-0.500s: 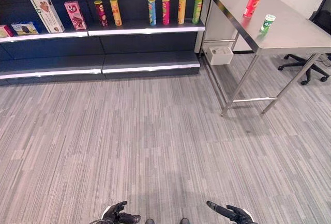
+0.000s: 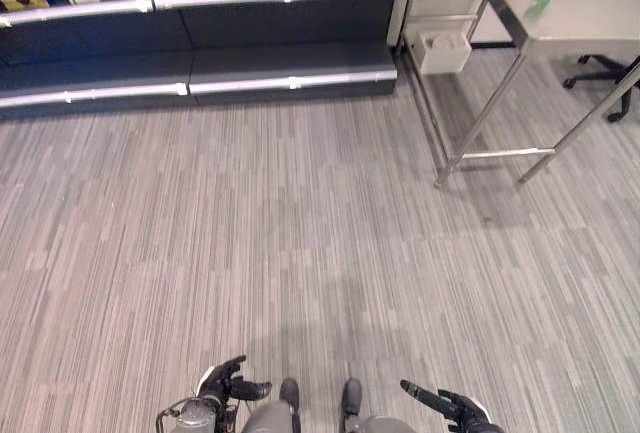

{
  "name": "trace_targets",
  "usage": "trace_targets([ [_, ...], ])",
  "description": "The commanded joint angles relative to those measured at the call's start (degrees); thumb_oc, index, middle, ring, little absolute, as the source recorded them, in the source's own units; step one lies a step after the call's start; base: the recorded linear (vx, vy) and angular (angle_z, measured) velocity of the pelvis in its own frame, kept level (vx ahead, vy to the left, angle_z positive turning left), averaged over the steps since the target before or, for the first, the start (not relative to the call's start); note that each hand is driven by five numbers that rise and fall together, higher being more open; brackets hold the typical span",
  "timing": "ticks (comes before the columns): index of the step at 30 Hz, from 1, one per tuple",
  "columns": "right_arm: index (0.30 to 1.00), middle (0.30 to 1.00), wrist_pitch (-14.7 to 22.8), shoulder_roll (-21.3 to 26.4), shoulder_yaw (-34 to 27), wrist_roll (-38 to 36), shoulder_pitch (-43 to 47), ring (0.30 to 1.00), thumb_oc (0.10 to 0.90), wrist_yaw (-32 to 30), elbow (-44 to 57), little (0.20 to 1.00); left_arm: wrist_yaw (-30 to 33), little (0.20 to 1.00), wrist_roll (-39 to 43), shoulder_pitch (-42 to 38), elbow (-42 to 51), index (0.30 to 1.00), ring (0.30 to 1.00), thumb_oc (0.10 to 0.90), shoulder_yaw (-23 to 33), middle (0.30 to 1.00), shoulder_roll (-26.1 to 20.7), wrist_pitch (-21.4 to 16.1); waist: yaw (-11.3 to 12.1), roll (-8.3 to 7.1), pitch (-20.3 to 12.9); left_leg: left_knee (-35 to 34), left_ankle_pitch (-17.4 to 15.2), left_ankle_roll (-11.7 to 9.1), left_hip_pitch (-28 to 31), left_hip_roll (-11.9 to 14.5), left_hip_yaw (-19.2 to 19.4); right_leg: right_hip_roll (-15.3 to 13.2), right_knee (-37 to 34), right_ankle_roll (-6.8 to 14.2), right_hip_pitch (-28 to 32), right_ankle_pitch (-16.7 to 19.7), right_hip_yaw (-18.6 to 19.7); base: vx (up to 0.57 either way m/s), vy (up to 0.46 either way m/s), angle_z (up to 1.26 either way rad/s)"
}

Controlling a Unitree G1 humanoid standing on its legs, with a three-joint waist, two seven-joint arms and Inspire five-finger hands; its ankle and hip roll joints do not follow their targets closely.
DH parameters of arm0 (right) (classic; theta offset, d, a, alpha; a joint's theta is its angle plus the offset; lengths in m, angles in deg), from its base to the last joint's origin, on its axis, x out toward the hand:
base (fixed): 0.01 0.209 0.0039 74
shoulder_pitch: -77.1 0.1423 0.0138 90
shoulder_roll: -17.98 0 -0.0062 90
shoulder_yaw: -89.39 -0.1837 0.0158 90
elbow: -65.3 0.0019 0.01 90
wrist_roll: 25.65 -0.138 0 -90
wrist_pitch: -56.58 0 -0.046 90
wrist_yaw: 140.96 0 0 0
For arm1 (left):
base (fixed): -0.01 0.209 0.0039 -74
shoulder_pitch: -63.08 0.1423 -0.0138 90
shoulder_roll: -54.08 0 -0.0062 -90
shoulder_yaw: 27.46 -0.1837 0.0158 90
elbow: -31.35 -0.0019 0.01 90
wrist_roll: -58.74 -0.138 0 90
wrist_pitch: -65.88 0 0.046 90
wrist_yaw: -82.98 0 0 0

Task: Put the goods on the table back onto the shelves and tidy them up.

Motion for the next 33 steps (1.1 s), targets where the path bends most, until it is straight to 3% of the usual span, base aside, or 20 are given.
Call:
trace_targets([
  [1, 0.9, 0.9, 1.4, 3.5, 0.4, -1.7, -2.0, 0.9, 0.8, -0.8, 2.0, 0.9, 1.4, 0.9, 1.5, 0.3, 0.2, 0.9, 0.9, 0.8, -1.1, 0.9, -1.1, -2.0, -0.3, 0.48, -2.7, -3.5, 1.8, 0.7, -0.7, 2.5, 1.2, 0.1, 1.3, 5.9, 3.2, -4.5, -0.3, 0.26, -0.041, 0.06],
  [3, 0.9, 0.9, 1.1, 3.5, 0.6, -1.2, -1.7, 0.9, 0.8, -0.6, 1.4, 0.9, 1.3, 0.9, 1.7, 0.9, -0.2, 0.9, 0.9, 0.8, -0.5, 0.9, -0.6, -1.7, 0.9, 0.34, -3.8, -11.2, 1.5, 1.1, -1.4, 1.7, 1.6, 0.3, 0.0, 6.9, 4.6, -4.8, 0.1, 0.27, 0.06, 0.09],
  [6, 0.9, 0.9, 1.2, 3.6, 1.3, -0.5, -0.7, 0.9, 0.8, -1.2, 0.6, 0.9, 1.3, 0.9, 0.3, 0.5, -1.9, 0.9, 0.9, 0.8, -1.3, 0.9, -0.3, -1.8, 2.6, 1.49, -4.6, -27.9, 9.9, -0.7, -3.2, 3.3, 2.9, 1.5, -1.9, 7.9, 8.2, -6.5, 0.9, 0.31, 0.082, -0.14],
  [8, 0.9, 0.9, 1.2, 3.8, 1.3, -0.5, 0.0, 0.9, 0.8, -1.4, -0.1, 0.9, 1.3, 0.9, -1.5, 0.0, -3.0, 0.9, 0.9, 0.8, -1.8, 0.9, -0.3, -1.6, 3.2, 1.57, -4.5, -31.8, 11.5, -1.1, -5.1, 4.1, 4.6, 1.6, -1.9, 8.2, 9.6, -7.5, 1.4, 0.18, 0.048, -0.21],
  [11, 0.9, 0.9, 1.2, 3.8, 1.3, -0.5, 0.0, 0.9, 0.8, -1.4, -0.1, 0.9, 1.3, 0.9, -1.5, 0.0, -3.0, 0.9, 0.9, 0.8, -1.8, 0.9, -0.3, -1.6, 3.2, 1.55, -4.4, -31.9, 11.5, -1.1, -5.0, 4.1, 4.6, 1.6, -1.9, 8.2, 9.6, -7.5, 1.4, 0.28, 0.118, -0.16],
  [12, 0.9, 0.9, 1.1, 2.7, 1.7, 0.7, 0.9, 0.9, 0.8, -0.7, -0.7, 0.9, 0.8, 0.9, -4.9, 1.9, -7.5, 0.9, 0.9, 0.8, -0.8, 0.9, -0.4, -1.5, 4.9, 2.23, -8.3, -34.2, 14.6, -1.1, -2.7, 4.3, 4.6, 1.1, -1.9, 9.0, 14.1, -10.1, 6.1, 0.71, 0.322, -0.57],
  [13, 0.9, 0.9, 1.1, 2.7, 1.7, 0.7, 0.8, 0.9, 0.8, -0.7, -0.7, 0.9, 0.8, 0.9, -4.9, 1.9, -7.5, 0.9, 0.9, 0.8, -0.8, 0.9, -0.4, -1.5, 5.0, 2.14, -8.3, -34.3, 14.5, -1.1, -2.6, 4.2, 4.7, 1.0, -1.9, 9.0, 14.1, -10.2, 6.2, 1.04, 0.497, -0.76],
  [15, 0.9, 0.9, 1.0, 1.9, 1.8, 1.3, 0.6, 0.9, 0.8, 0.3, -0.4, 0.9, 0.6, 0.9, -5.5, 3.2, -9.2, 0.9, 0.9, 0.8, 0.6, 0.9, -1.0, -1.5, 6.1, 0.55, -10.5, -33.7, 13.3, 0.4, 0.2, 2.8, 5.3, -2.3, 1.7, 10.7, 14.4, -10.2, 7.6, 0.62, 0.355, -1.58],
  [16, 0.9, 0.9, 1.0, 1.8, 1.2, 0.6, 0.9, 0.9, 0.8, 1.2, -0.4, 0.9, 0.2, 0.9, -5.8, 3.2, -9.5, 0.9, 0.9, 0.8, 0.8, 0.9, -1.8, -1.3, 6.5, -0.53, -10.6, -32.5, 9.8, 2.8, 2.9, 0.5, 6.6, -5.0, 13.2, 13.6, 10.5, -6.8, 8.0, 0.44, 0.3, -1.43],
  [17, 0.9, 0.9, 1.0, 1.8, 1.2, 0.6, 0.9, 0.9, 0.8, 1.2, -0.4, 0.9, 0.2, 0.9, -5.8, 3.2, -9.5, 0.9, 0.9, 0.8, 0.8, 0.9, -1.8, -1.3, 6.6, -0.39, -10.7, -32.5, 9.9, 2.8, 2.8, 0.7, 6.6, -4.9, 13.1, 13.5, 10.4, -6.6, 8.1, 0.38, 0.314, -0.56],
  [19, 0.9, 0.9, 1.2, 2.1, 0.0, -0.2, 1.2, 0.9, 0.8, 1.1, -0.3, 0.9, 0.3, 0.9, -5.8, 2.6, -8.5, 0.9, 0.9, 0.8, 0.7, 0.9, -2.3, -1.3, 5.6, -0.38, -9.2, -31.6, 7.0, 4.8, 5.3, -1.3, 7.2, -6.6, 25.7, 15.6, 5.1, 1.8, 8.0, 0.15, 0.215, -0.06],
  [21, 0.9, 0.9, 1.1, 2.2, -0.5, -0.5, 1.5, 0.9, 0.8, 0.7, 1.0, 0.9, 0.8, 0.9, -5.3, 1.8, -6.8, 0.9, 0.9, 0.8, 0.1, 0.9, -2.8, -1.2, 4.2, 1.2, -7.4, -32.6, 5.6, 6.3, 8.9, -1.4, 7.7, -7.7, 36.8, 15.5, -0.9, 7.7, 5.8, 0.15, 0.257, 0.15],
  [23, 0.9, 0.9, 1.1, 1.8, -1.0, -0.7, 1.3, 0.9, 0.8, 0.2, 1.7, 0.9, 1.0, 0.9, -5.1, 1.2, -5.2, 0.9, 0.9, 0.8, -0.3, 0.9, -3.3, -1.3, 3.4, 3.26, -6.7, -34.2, 4.2, 6.7, 12.0, -0.4, 8.2, -10.2, 41.9, 15.1, -6.3, 7.6, 1.5, 0.17, 0.189, 0.13],
  [24, 0.9, 0.9, 1.1, 1.8, -1.0, -0.7, 1.3, 0.9, 0.8, 0.2, 1.7, 0.9, 1.0, 0.9, -5.1, 1.2, -5.1, 0.9, 0.9, 0.8, -0.3, 0.9, -3.3, -1.3, 3.2, 3.02, -6.6, -34.1, 4.2, 6.7, 12.0, -0.7, 8.0, -10.5, 42.3, 15.1, -6.3, 7.2, 1.4, 0.3, 0.093, -0.07],
  [25, 0.9, 0.9, 1.2, 1.7, -1.1, -0.8, 0.9, 0.9, 0.8, 0.0, 2.1, 0.9, 1.1, 0.9, -4.4, 0.1, -3.4, 0.9, 0.9, 0.8, -0.6, 0.9, -3.7, -1.6, 1.9, 3.41, -5.6, -34.3, 2.4, 6.1, 14.5, -0.8, 8.2, -14.1, 36.0, 14.5, -7.9, 4.8, -4.7, 0.31, 0.011, 0.06],
  [26, 0.9, 0.9, 1.1, 1.9, -1.1, -0.6, 1.0, 0.9, 0.8, -0.1, 2.5, 0.9, 1.2, 0.9, -4.2, -0.2, -2.6, 0.9, 0.9, 0.8, -0.8, 0.9, -3.9, -1.7, 1.7, 3.6, -5.3, -34.3, 1.5, 5.6, 15.4, -0.5, 8.5, -15.1, 31.6, 14.3, -8.4, 3.4, -7.0, 0.51, -0.091, 0.08],
  [27, 0.9, 0.9, 0.8, 2.1, -1.3, -0.6, 1.3, 0.9, 0.8, -0.3, 2.6, 0.9, 1.5, 0.9, -4.2, -1.0, -2.0, 0.9, 0.9, 0.8, -1.3, 0.9, -4.1, -2.0, 1.1, 3.26, -4.8, -34.3, -0.2, 4.5, 17.0, -0.2, 8.4, -15.7, 19.1, 14.5, -9.5, 3.2, -9.9, 0.41, -0.185, 0.14],
  [29, 0.9, 0.9, 0.7, 2.2, -1.8, -1.0, 1.2, 0.9, 0.8, -0.6, 2.6, 0.9, 1.7, 0.9, -4.5, -2.0, -2.3, 0.9, 0.9, 0.8, -1.2, 0.9, -4.1, -2.2, 0.0, 2.66, -4.3, -34.3, -2.1, 3.2, 19.5, -0.4, 7.7, -14.2, 6.2, 16.2, -10.5, 6.5, -9.2, 0.47, -0.226, -0.16],
  [30, 0.9, 0.9, 0.5, 2.0, -2.0, -0.5, 0.8, 0.9, 0.8, -0.5, 2.0, 0.9, 1.7, 0.9, -5.1, -2.2, -2.8, 0.9, 0.9, 0.8, -0.6, 0.9, -4.0, -2.4, -0.7, 2.28, -4.2, -34.3, -4.1, 2.0, 22.3, 0.0, 7.6, -14.0, -1.1, 18.3, -12.7, 10.2, -9.3, 0.5, -0.217, 0.02],
  [33, 0.9, 0.9, 0.2, 2.2, -1.7, 0.6, -0.1, 0.9, 0.8, 0.2, 1.6, 0.9, 1.6, 0.9, -5.4, -1.5, -3.2, 0.9, 0.9, 0.8, -0.1, 0.9, -3.8, -2.6, -1.2, 1.33, -4.6, -34.3, -5.8, 1.3, 24.8, -0.1, 7.0, -14.7, -1.9, 18.9, -13.6, 11.8, -9.3, 0.4, -0.183, 0.4],
])
